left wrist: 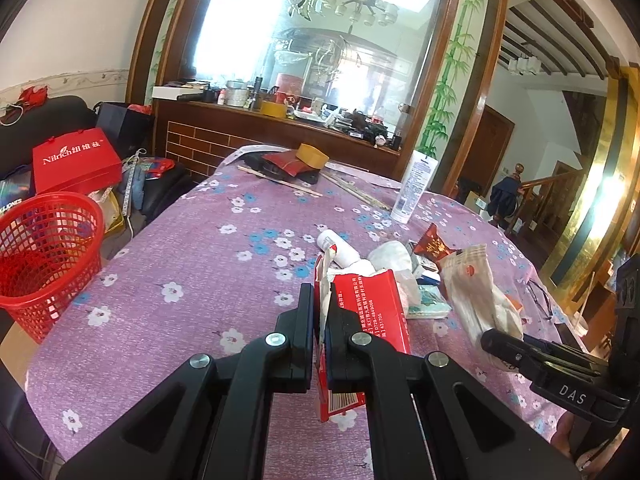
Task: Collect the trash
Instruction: 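Lift the red packet and beige bag off the table with both tools, then carry both items over the red basket and open both tools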
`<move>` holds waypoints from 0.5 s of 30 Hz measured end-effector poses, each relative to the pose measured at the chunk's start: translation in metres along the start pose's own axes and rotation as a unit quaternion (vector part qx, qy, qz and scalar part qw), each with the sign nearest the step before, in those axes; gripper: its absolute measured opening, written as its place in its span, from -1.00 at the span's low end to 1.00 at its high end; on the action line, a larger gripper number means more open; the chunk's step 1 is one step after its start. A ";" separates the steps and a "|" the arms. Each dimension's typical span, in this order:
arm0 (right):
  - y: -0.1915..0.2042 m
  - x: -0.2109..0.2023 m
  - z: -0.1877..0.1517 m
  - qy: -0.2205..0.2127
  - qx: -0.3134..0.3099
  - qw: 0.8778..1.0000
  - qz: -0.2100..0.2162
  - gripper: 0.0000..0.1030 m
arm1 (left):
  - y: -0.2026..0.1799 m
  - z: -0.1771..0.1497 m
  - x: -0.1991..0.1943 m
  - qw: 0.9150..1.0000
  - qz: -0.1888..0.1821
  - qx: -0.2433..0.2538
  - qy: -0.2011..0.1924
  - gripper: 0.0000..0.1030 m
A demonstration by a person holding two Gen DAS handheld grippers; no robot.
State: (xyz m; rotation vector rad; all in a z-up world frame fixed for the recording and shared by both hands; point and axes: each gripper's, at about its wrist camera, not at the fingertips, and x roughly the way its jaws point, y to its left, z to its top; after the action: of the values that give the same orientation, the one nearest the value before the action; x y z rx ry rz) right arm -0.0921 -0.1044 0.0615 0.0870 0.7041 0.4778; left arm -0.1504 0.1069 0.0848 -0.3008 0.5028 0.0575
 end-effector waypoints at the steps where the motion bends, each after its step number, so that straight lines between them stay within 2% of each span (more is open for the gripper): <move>1: 0.002 0.001 0.001 0.003 -0.001 1.000 0.005 -0.23 | 0.002 0.001 -0.001 1.000 0.002 -0.001 -0.001 -0.93; 8: 0.033 0.011 0.020 0.019 -0.019 0.998 0.056 -0.23 | 0.032 0.018 -0.017 0.999 0.027 -0.025 -0.021 -0.93; 15: 0.075 0.030 0.042 0.035 -0.041 0.993 0.101 -0.23 | 0.085 0.038 -0.043 0.994 0.065 -0.071 -0.056 -0.93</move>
State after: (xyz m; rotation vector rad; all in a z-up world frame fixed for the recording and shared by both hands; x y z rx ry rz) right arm -0.0746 -0.0211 0.0933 0.0641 0.7480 0.7061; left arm -0.1809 0.1999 0.1148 -0.4022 0.4080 0.2370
